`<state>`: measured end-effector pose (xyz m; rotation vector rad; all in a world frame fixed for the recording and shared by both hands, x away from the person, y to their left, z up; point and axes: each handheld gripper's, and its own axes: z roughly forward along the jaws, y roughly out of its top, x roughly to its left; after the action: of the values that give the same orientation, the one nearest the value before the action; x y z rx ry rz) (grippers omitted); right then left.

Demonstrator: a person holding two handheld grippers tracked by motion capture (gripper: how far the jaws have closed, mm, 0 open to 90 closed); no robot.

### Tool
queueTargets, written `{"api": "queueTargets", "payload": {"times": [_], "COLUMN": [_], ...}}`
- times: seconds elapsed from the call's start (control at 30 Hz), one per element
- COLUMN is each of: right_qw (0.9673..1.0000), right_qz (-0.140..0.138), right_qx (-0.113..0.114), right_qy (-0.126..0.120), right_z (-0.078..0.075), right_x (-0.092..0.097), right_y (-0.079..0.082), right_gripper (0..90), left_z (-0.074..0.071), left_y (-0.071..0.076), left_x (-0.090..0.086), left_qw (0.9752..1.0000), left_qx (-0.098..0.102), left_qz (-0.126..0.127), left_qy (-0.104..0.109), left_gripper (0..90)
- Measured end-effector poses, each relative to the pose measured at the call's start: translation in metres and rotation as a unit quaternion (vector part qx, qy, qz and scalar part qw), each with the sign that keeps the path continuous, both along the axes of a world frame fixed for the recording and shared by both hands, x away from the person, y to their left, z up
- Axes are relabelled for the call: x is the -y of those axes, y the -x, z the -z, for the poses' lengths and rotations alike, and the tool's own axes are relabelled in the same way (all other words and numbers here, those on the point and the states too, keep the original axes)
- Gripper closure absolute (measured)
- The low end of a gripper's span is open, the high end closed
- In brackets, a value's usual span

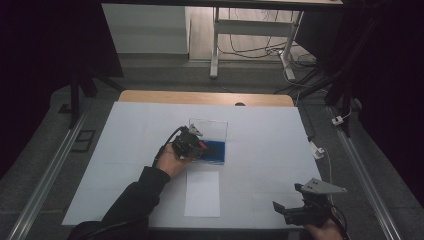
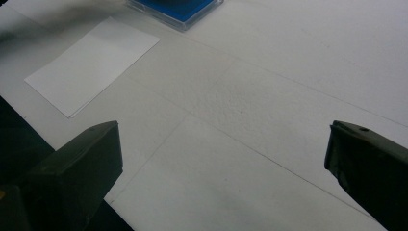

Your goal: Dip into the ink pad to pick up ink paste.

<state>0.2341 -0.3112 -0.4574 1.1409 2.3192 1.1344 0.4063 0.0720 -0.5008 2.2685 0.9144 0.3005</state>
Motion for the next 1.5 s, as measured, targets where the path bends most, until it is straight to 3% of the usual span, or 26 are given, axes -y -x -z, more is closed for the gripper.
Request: {"api": "queueTargets", "payload": {"times": [0.1, 0.33, 0.57, 0.73, 0.87, 1.0, 1.27, 1.5], "right_qw": [1.0000, 1.0000, 1.0000, 1.0000, 1.0000, 1.0000, 1.0000, 1.0000], "right_qz": [0.001, 0.001, 0.000, 0.000, 0.001, 0.001, 0.000, 0.001], "right_qx": [-0.002, 0.000, -0.001, -0.001, -0.001, 0.000, -0.001, -0.001], "right_qy": [0.000, 0.000, 0.000, 0.000, 0.000, -0.001, 0.000, 0.001], "right_z": [0.000, 0.000, 0.000, 0.000, 0.000, 0.000, 0.000, 0.000], "right_x": [0.000, 0.001, 0.000, 0.000, 0.000, 0.001, 0.001, 0.001], "right_y": [0.000, 0.000, 0.000, 0.000, 0.000, 0.000, 0.000, 0.000], "right_gripper": [0.0, 0.0, 0.0, 0.0, 0.0, 0.0, 0.0, 0.0], "left_z": [0.000, 0.003, 0.002, 0.000, -0.003, -0.006, -0.020, -0.017], "left_y": [-0.002, 0.000, 0.010, 0.010, 0.005, 0.005, 0.002, -0.003], "left_x": [-0.002, -0.007, 0.003, 0.009, 0.007, 0.006, 0.004, 0.014], "left_qw": [0.9999, 0.9998, 0.9990, 0.9987, 0.9993, 0.9994, 0.9996, 0.9994], "left_qx": [-0.009, 0.001, 0.039, 0.038, 0.022, 0.021, 0.021, 0.012], "left_qz": [-0.002, 0.008, 0.007, 0.001, 0.003, 0.010, 0.013, 0.020], "left_qy": [0.007, 0.017, -0.020, -0.035, -0.029, -0.024, 0.015, 0.024], "left_gripper": [59.0, 59.0, 58.9, 58.8, 58.6, 58.4, 58.4, 58.4]}}
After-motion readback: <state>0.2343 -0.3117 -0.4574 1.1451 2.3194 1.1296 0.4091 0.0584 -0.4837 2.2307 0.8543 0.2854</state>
